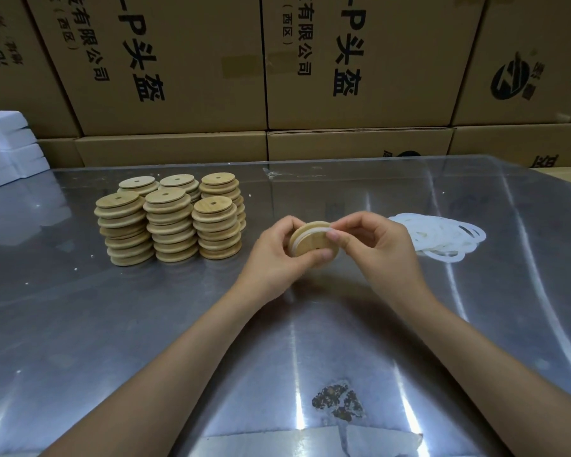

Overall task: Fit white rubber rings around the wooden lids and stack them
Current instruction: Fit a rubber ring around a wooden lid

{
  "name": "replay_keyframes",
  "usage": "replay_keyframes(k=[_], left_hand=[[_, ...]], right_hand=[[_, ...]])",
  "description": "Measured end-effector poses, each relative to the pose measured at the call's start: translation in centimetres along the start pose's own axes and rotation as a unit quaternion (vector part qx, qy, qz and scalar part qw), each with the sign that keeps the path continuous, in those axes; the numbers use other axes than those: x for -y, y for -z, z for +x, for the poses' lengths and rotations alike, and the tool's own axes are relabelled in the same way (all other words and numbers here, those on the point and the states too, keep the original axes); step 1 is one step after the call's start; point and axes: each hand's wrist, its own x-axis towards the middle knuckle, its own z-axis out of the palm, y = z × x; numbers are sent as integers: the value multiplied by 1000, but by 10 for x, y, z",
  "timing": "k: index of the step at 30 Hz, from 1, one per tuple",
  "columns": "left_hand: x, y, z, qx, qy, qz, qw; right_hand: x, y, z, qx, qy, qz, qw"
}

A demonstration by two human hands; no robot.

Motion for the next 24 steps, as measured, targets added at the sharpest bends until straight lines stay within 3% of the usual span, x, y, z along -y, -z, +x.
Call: replay_keyframes(k=[2, 6, 14, 24], left_hand=[[2, 1, 1, -2, -23, 85, 996], [3, 4, 3, -15, -31, 76, 997], [7, 1, 2, -15, 22, -22, 999], [1, 2, 2, -28, 59, -103, 993]], right_hand=[[0, -1, -2, 5, 26, -55, 998], [0, -1, 1, -3, 11, -29, 1000], [1, 0, 4, 25, -31, 64, 997], [-9, 1, 4, 23, -75, 43, 996]])
